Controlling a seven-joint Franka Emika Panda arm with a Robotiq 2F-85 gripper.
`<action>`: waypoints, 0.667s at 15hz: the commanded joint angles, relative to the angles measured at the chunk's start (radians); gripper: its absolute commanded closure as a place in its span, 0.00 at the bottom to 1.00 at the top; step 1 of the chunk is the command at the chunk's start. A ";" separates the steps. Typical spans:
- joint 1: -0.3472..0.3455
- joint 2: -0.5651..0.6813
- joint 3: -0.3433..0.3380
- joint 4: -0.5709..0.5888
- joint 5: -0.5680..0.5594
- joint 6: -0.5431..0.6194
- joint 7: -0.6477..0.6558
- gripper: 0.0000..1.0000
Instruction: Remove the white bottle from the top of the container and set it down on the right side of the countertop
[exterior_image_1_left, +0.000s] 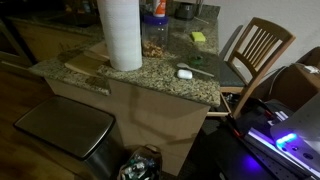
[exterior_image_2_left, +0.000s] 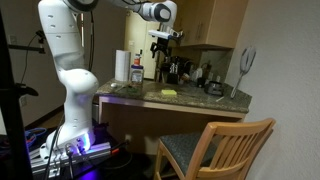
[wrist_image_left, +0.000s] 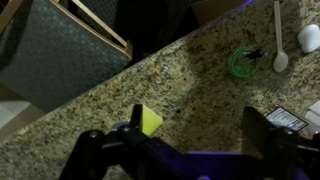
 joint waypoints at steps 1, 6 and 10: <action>0.032 0.009 0.076 0.078 -0.048 0.004 0.002 0.00; 0.041 0.019 0.090 0.071 -0.031 -0.009 0.015 0.00; 0.110 0.053 0.149 0.066 0.053 0.007 -0.060 0.00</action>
